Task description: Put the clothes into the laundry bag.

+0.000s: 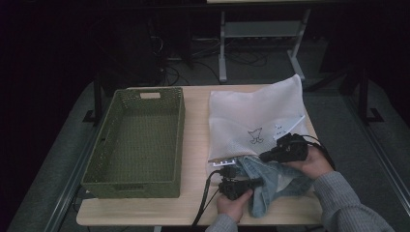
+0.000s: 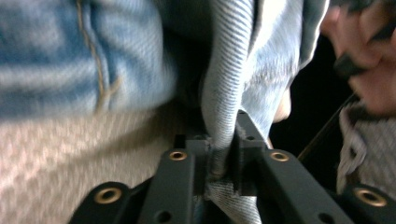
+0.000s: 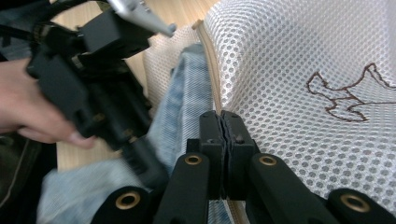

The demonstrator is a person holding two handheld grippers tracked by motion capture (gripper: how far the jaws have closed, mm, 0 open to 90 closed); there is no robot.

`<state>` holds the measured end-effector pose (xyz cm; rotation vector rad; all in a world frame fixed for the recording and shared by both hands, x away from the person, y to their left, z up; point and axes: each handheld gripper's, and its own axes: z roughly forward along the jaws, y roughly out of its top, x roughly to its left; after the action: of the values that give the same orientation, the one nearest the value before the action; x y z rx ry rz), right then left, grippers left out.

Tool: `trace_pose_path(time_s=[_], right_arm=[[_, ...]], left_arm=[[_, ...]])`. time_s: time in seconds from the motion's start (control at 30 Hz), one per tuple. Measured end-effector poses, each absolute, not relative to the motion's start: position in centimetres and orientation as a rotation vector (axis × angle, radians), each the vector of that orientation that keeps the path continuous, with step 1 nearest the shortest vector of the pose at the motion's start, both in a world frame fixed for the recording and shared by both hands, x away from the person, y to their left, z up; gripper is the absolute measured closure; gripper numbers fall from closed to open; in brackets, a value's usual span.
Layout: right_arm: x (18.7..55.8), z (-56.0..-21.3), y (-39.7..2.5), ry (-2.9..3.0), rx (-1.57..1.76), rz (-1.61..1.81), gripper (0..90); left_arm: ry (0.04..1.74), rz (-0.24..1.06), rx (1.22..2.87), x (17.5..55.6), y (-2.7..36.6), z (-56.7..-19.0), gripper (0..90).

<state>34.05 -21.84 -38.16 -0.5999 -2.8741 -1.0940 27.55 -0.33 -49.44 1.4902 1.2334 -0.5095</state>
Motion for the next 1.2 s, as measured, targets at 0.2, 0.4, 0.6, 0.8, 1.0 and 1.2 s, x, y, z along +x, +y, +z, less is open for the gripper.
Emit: trace_pose_path(time_s=[0.2,0.4,0.6,0.8,1.0,1.2], right_arm=[[33.8,-37.2,-22.5,-2.860,-0.608,-1.153,87.6],[34.1,-38.3,-22.9,-2.874,-0.653,-1.099,82.9],[34.3,-39.0,-22.7,-2.882,-0.652,-1.080,85.9],[34.2,-38.9,-21.9,-2.908,-0.628,-1.059,86.8],[33.7,-37.8,-21.9,-2.911,-0.593,-1.100,87.5],[32.9,-35.9,-22.2,-2.876,-0.556,-1.201,88.0]], left_arm=[[1.174,-0.445,1.441,28.1,0.3,-46.9,83.0],[1.187,-0.445,1.497,27.3,0.8,-48.1,75.6],[1.195,-0.452,1.564,26.0,1.7,-48.4,46.3],[1.225,-0.469,1.509,27.0,0.9,-48.8,66.4],[1.204,-0.415,1.461,27.8,0.5,-47.6,82.9],[1.198,-0.373,1.397,28.7,0.7,-46.2,83.2]])
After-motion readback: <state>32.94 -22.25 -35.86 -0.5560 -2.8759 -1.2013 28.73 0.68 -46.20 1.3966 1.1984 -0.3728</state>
